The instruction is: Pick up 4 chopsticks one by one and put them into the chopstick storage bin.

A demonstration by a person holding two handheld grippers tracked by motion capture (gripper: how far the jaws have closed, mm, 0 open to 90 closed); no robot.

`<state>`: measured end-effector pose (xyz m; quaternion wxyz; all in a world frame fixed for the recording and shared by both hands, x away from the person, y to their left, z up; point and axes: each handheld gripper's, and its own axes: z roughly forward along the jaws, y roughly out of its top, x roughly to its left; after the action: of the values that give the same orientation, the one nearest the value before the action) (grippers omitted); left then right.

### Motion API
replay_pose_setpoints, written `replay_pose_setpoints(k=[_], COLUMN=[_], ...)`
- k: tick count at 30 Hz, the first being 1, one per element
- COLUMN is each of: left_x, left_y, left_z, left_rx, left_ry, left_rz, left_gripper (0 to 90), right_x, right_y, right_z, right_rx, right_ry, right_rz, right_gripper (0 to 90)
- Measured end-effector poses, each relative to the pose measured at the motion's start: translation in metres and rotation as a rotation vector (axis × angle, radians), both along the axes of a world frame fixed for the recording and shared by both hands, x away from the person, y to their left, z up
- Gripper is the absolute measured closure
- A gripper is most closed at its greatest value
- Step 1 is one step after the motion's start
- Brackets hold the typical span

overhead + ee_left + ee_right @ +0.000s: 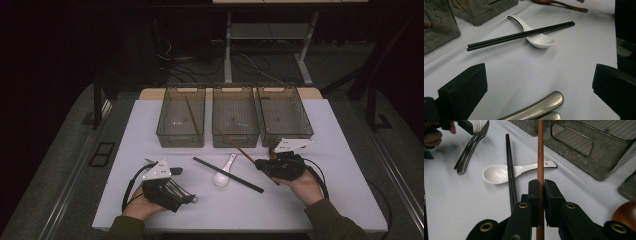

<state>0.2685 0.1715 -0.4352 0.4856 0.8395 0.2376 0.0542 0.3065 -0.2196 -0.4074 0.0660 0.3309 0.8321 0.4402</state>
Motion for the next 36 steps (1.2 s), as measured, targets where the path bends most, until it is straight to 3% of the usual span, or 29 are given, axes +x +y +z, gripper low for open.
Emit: replay_pose_setpoints(k=[27,36], left_x=[0.0,-0.001], left_y=[-0.001,-0.001], left_z=[-0.001,0.0], left_rx=[-0.009,-0.011], left_ry=[0.004,0.003], left_rz=[0.003,0.004], left_gripper=[0.0,0.0], right_x=[0.027,0.042], right_y=[0.029,0.047], right_z=[0.012,0.013], right_rx=[0.076,0.125], right_ry=[-0.038,-0.038], right_rz=[-0.005,-0.049], right_gripper=[84.3,84.2])
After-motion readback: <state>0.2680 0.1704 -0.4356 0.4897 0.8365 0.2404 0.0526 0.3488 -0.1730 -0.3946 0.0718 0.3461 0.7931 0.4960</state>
